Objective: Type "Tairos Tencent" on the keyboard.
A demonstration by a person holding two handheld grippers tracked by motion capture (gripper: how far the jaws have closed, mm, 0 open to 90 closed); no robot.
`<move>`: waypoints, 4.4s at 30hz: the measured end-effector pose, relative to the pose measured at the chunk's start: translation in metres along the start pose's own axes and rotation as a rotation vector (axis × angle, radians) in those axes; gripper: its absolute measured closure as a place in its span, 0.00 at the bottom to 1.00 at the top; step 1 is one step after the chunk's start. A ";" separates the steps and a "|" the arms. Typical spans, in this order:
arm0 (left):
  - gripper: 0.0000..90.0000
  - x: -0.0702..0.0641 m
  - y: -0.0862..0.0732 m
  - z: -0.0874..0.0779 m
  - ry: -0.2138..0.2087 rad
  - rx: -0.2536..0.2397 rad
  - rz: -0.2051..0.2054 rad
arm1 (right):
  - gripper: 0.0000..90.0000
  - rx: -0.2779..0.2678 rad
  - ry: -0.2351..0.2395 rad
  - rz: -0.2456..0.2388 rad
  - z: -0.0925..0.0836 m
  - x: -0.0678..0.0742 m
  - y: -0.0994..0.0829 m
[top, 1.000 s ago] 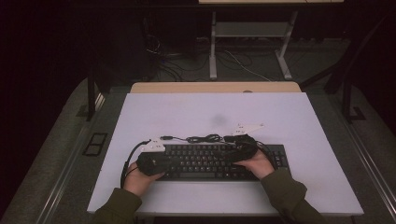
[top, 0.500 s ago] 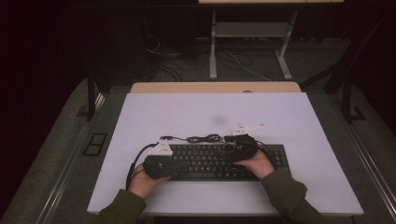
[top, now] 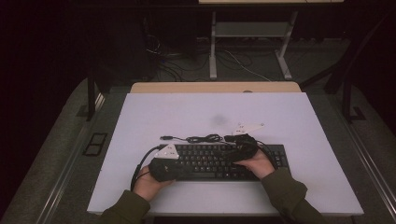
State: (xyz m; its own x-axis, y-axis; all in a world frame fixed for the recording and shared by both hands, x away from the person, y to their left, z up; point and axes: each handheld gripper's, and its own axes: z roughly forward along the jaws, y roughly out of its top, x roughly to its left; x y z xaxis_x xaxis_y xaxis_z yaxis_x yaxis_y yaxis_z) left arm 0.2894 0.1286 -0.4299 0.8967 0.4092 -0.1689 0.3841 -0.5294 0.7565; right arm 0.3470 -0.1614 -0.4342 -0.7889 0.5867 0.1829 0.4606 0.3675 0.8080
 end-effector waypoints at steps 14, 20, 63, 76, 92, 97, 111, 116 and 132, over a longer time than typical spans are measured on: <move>0.99 -0.001 -0.001 0.009 -0.009 0.030 0.010 | 0.22 0.000 0.000 0.001 0.000 0.000 0.000; 0.99 -0.001 -0.002 0.011 -0.010 0.039 0.009 | 0.22 0.003 0.001 0.002 0.000 0.001 0.000; 0.40 0.011 0.009 0.002 0.082 -0.088 -0.096 | 0.59 0.007 0.124 -0.017 -0.026 0.004 -0.007; 0.34 0.017 0.029 0.009 0.093 -0.111 -0.077 | 0.90 0.029 0.156 -0.068 -0.042 0.007 -0.016; 0.34 0.018 0.030 0.025 0.107 -0.100 -0.057 | 0.99 0.120 0.157 -0.103 -0.053 0.002 -0.034; 0.34 0.018 0.030 0.026 0.111 -0.101 -0.058 | 0.99 0.154 0.158 -0.122 -0.051 0.005 -0.034; 0.44 0.020 0.028 0.024 0.134 -0.100 -0.074 | 0.99 0.195 0.146 -0.139 -0.045 0.006 -0.037; 0.65 0.022 0.027 0.022 0.141 -0.100 -0.075 | 0.99 0.194 0.146 -0.137 -0.045 0.006 -0.038; 0.99 0.025 0.026 0.021 0.140 -0.012 -0.085 | 0.99 0.191 0.146 -0.133 -0.045 0.006 -0.038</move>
State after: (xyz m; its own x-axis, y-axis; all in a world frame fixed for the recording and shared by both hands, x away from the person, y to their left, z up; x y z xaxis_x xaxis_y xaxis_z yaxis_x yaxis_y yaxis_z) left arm 0.3268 0.1096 -0.4281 0.8214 0.5519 -0.1439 0.4538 -0.4796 0.7510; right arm 0.3067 -0.2045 -0.4384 -0.8916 0.4189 0.1718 0.4061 0.5722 0.7125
